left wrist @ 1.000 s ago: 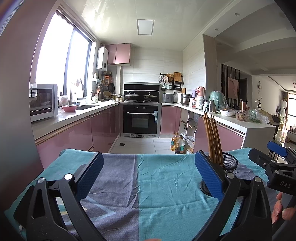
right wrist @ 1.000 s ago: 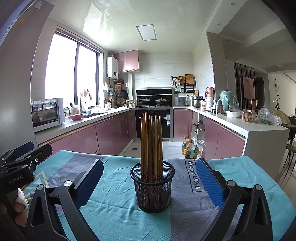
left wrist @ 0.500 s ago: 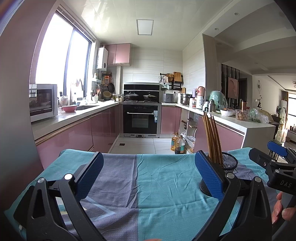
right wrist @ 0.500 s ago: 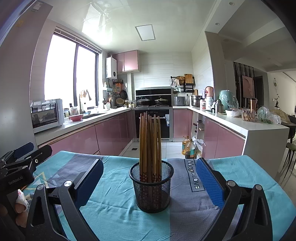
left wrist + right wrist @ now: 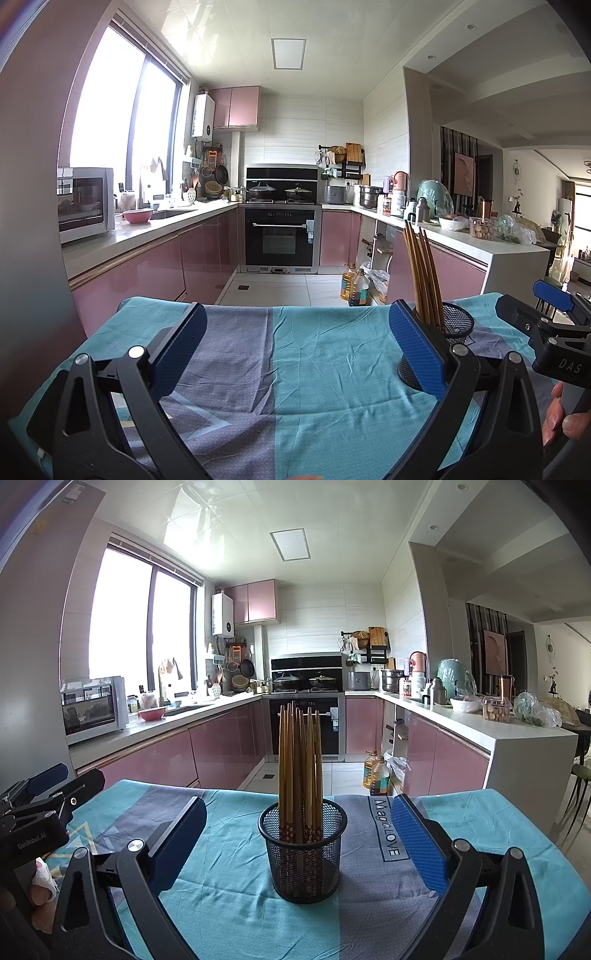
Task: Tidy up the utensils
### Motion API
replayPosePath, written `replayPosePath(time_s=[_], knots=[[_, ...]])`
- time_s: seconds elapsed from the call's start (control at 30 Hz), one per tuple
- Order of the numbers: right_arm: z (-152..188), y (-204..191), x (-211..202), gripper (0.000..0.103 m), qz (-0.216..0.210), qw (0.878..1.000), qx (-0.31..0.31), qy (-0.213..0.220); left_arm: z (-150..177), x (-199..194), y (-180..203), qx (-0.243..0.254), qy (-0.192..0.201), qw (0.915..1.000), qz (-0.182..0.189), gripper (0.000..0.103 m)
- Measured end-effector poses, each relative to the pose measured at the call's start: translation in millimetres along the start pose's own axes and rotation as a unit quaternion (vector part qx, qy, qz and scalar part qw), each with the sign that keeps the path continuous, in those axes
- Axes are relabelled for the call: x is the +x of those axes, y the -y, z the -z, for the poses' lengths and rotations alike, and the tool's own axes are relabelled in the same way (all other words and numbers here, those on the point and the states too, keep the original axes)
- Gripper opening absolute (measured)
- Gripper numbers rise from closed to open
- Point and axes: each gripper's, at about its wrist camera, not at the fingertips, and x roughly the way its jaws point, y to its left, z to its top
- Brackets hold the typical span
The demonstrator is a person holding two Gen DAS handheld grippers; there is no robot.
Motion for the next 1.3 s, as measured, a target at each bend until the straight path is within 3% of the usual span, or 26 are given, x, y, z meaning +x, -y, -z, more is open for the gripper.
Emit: replayPosePath(time_s=[1.3], knots=[[1.8, 1.6, 0.9, 0.097, 0.0, 1.0, 0.003, -0.003, 0.9, 0.6, 1.1, 0.001, -0.001, 1.0, 0.002, 0.097]])
